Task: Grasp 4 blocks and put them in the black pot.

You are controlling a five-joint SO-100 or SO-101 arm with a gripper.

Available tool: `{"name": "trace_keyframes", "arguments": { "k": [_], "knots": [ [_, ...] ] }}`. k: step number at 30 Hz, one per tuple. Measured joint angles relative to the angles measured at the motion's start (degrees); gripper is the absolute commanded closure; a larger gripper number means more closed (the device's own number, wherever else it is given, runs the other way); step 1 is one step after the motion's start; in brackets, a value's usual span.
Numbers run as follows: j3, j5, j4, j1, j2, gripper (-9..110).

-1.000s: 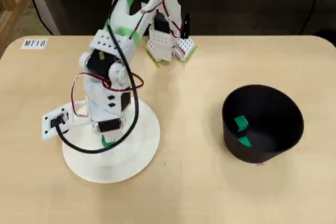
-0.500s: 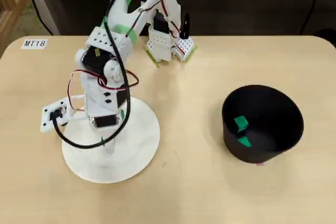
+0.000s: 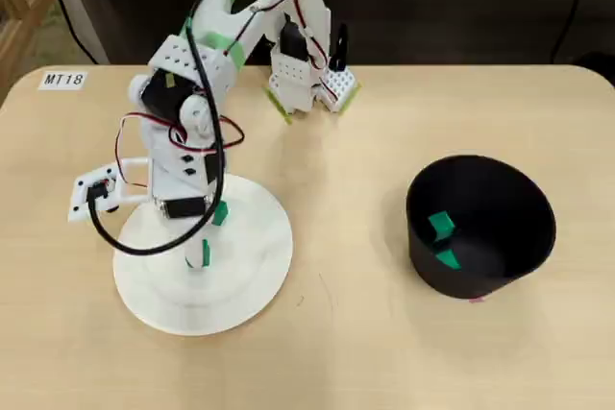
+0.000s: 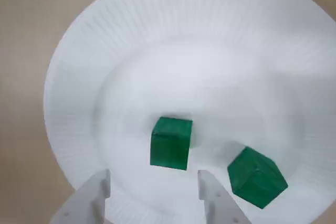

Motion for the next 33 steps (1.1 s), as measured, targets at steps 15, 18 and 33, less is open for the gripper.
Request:
{"name": "trace_keyframes", "arguments": {
  "k": [15, 18, 33],
  "knots": [
    [0.6, 0.9, 1.2, 1.5, -1.8, 77],
    [0.6, 1.1, 1.2, 1.3, -2.8, 77],
    [0.5, 4.8, -2.3, 0.0, -5.7, 104]
  ]
}}
